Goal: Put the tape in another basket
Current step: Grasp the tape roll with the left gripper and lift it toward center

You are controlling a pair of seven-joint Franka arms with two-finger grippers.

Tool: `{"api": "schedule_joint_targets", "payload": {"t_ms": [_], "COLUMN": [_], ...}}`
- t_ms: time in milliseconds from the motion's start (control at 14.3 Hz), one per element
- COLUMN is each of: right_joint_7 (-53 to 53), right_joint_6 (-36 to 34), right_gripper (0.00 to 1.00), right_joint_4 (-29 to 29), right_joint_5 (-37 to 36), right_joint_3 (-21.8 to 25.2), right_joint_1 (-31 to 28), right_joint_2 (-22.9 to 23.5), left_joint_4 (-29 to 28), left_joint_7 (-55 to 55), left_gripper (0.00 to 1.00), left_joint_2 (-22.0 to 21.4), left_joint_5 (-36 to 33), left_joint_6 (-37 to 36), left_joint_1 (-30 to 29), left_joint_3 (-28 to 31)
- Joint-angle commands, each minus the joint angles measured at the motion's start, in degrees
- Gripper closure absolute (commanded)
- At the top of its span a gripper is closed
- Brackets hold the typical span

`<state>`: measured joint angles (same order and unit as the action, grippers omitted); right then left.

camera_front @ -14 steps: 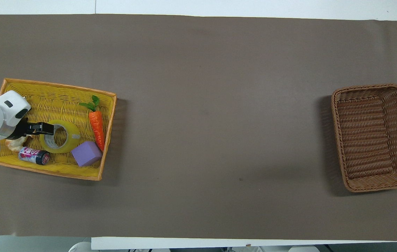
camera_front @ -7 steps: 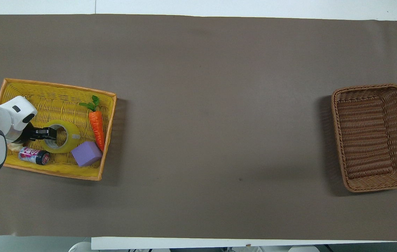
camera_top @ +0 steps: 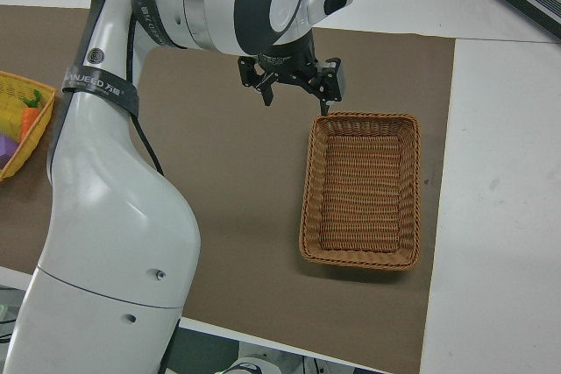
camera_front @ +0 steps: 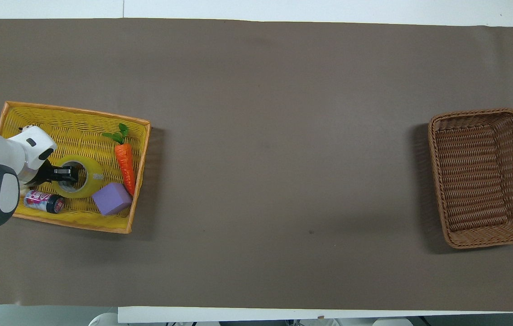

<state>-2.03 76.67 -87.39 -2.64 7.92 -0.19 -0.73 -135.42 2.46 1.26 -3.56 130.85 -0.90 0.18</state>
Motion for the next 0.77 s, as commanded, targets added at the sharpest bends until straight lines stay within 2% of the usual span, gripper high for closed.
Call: {"api": "schedule_joint_targets", "payload": {"t_ms": [0,70,209,419,558,698], "right_joint_7": [-1.2,-1.2,-1.2,-1.2,-1.2,-1.2], "right_joint_6": [0.1,0.1,0.1,0.1,0.1,0.1], "right_gripper": [0.01,0.01,0.01,0.01,0.01,0.01], "right_joint_4": [-1.5,-1.5,-1.5,-1.5,-1.5,-1.5], "right_joint_5": [-0.1,-0.2,-0.1,-0.1,-0.1,-0.1], "right_joint_3": [-0.2,-0.2,-0.2,-0.2,-0.2,-0.2], "right_joint_1": [-0.2,-0.2,-0.2,-0.2,-0.2,-0.2], "right_joint_2": [-1.3,-1.3,-1.6,-1.7,-1.7,-1.7], "left_joint_4": [-0.9,-0.6,2.1,12.2,18.0,20.9], "left_joint_7": [-0.3,-0.3,0.0,0.0,-0.3,-2.4], "left_gripper": [0.95,1.0,1.0,1.0,1.0,1.0], "left_joint_2": [-0.2,-0.2,-0.1,0.6,1.5,1.4], "left_joint_5": [-0.4,-0.4,-0.4,0.0,5.8,12.8], "left_joint_6": [1.4,1.2,-1.7,-13.5,-19.8,-23.4], "left_joint_1": [0.6,0.6,0.6,1.1,1.8,4.0], "left_joint_3": [0.3,0.3,0.3,0.1,0.1,0.3]}}
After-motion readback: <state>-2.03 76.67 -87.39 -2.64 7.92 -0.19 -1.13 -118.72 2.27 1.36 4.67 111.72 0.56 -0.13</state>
